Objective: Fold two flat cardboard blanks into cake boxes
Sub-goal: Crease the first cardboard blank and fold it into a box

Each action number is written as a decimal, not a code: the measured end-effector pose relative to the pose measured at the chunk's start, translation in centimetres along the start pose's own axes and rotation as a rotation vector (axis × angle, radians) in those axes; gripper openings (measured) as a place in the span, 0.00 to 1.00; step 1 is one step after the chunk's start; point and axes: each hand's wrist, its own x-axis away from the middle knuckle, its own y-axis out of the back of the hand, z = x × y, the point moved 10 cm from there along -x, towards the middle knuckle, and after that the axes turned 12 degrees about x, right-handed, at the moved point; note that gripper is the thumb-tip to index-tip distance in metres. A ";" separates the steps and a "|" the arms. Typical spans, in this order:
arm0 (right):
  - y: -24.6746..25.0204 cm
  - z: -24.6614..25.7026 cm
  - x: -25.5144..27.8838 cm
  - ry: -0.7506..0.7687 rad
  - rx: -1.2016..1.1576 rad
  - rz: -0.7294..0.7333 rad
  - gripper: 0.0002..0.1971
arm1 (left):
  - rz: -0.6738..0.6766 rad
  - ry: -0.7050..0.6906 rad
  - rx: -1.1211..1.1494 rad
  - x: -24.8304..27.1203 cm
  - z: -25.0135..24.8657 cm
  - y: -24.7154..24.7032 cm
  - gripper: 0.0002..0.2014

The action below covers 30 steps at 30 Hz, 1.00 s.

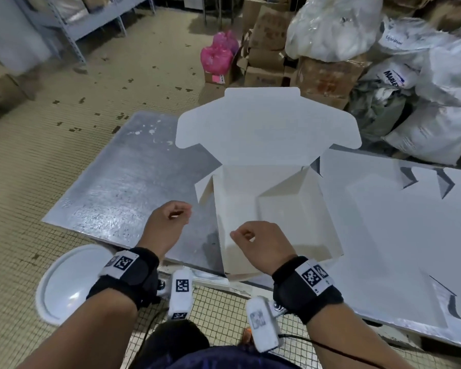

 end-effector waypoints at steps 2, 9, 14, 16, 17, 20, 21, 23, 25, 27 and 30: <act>0.3 0.5 -0.5 0.008 0.004 -0.017 0.13 | 0.000 -0.033 -0.032 -0.3 -0.3 0.0 0.07; 0.4 1.8 -2.9 -0.095 0.039 -0.051 0.20 | 0.099 -0.092 -0.068 -4.3 -2.2 -1.0 0.16; -1.1 2.3 -3.6 -0.241 0.078 0.014 0.24 | 0.282 -0.088 -0.151 -7.3 -3.0 -3.0 0.09; -0.9 2.2 -3.5 -0.276 0.102 0.005 0.18 | 0.357 -0.078 -0.175 -8.1 -3.1 -3.7 0.07; -0.6 2.1 -3.3 -0.294 0.106 -0.016 0.15 | 0.391 -0.056 -0.175 -8.4 -3.1 -3.9 0.07; -0.2 1.5 -2.2 -0.369 0.061 -0.102 0.13 | 0.499 0.062 -0.125 -8.8 -2.5 -4.7 0.07; -0.2 1.4 -1.9 -0.387 0.052 -0.133 0.12 | 0.537 0.105 -0.094 -8.6 -2.4 -5.0 0.06; -0.3 1.1 -1.4 -0.404 0.045 -0.191 0.13 | 0.597 0.173 -0.023 -8.1 -2.1 -5.8 0.06; -0.4 1.1 -1.0 -0.413 0.049 -0.238 0.20 | 0.648 0.237 0.033 -7.3 -1.6 -6.6 0.07; -0.2 1.5 -0.7 -0.406 0.059 -0.276 0.23 | 0.675 0.311 0.072 -6.6 -0.9 -7.1 0.12; -0.3 1.6 -0.7 -0.399 0.070 -0.301 0.23 | 0.709 0.386 0.075 -5.8 0.2 -8.0 0.19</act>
